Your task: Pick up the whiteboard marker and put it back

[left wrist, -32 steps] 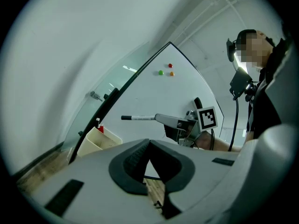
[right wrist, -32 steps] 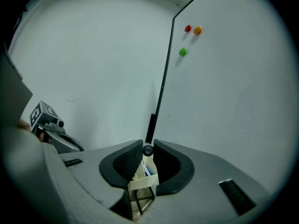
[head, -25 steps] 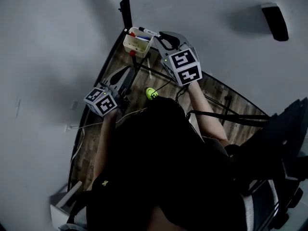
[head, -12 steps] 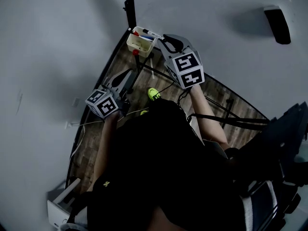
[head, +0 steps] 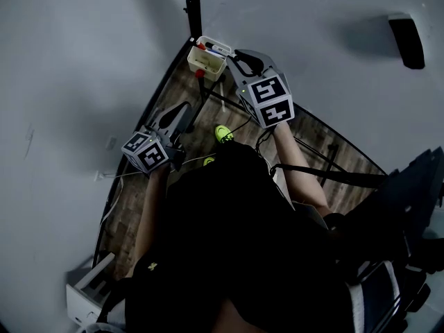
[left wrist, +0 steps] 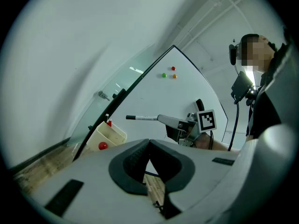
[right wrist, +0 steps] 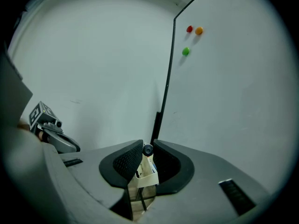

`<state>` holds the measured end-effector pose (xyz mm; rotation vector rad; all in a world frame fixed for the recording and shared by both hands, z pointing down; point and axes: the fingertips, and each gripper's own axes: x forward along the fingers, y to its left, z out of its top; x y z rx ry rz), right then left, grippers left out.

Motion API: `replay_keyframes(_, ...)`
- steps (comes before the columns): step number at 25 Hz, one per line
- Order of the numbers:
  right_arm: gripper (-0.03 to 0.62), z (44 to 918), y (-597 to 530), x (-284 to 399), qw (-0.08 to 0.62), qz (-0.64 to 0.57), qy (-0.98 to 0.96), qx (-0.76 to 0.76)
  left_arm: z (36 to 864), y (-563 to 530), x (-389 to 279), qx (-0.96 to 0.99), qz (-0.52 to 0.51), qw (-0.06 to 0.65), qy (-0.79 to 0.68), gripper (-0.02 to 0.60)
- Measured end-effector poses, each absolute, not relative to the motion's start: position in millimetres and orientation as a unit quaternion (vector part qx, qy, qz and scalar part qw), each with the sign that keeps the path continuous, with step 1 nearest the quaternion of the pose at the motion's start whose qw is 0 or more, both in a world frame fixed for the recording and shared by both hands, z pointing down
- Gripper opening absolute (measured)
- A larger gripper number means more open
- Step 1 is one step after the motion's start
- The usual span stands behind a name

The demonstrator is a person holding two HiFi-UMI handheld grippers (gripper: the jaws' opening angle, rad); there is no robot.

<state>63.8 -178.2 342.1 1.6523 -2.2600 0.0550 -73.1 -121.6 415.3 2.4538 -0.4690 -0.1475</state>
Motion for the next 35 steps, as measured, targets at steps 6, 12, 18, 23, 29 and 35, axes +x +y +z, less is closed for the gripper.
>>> replay_keyframes(6,0.077,349.0,-185.7,57.1,0.177,0.024,-0.800,0.573,417.8,-124.9,-80.1,0.927,-0.059,0.319,-0.187,0.014)
replay_keyframes(12,0.077,362.2,-193.8,50.7,0.183,0.038,-0.806,0.561,421.9,-126.6,-83.7,0.921,-0.057,0.331,-0.197,0.014)
replay_keyframes(18,0.077,375.6,-203.7,45.0,0.187,0.052,-0.811,0.552,428.4,-131.7,-90.4,0.915,-0.060,0.339,-0.209,0.014)
replay_keyframes(23,0.077,384.8,-211.2,42.6,0.191,0.065,-0.813,0.546,431.8,-139.0,-97.8,0.910,-0.059,0.345,-0.221,0.014)
replay_keyframes(29,0.077,401.7,-218.0,40.2,0.195,0.083,-0.816,0.538,439.3,-143.8,-97.5,0.905,-0.056,0.356,-0.227,0.014)
replay_keyframes(35,0.077,413.3,-224.1,38.4,0.202,0.100,-0.818,0.530,442.4,-145.3,-95.7,0.901,-0.045,0.363,-0.232,0.014)
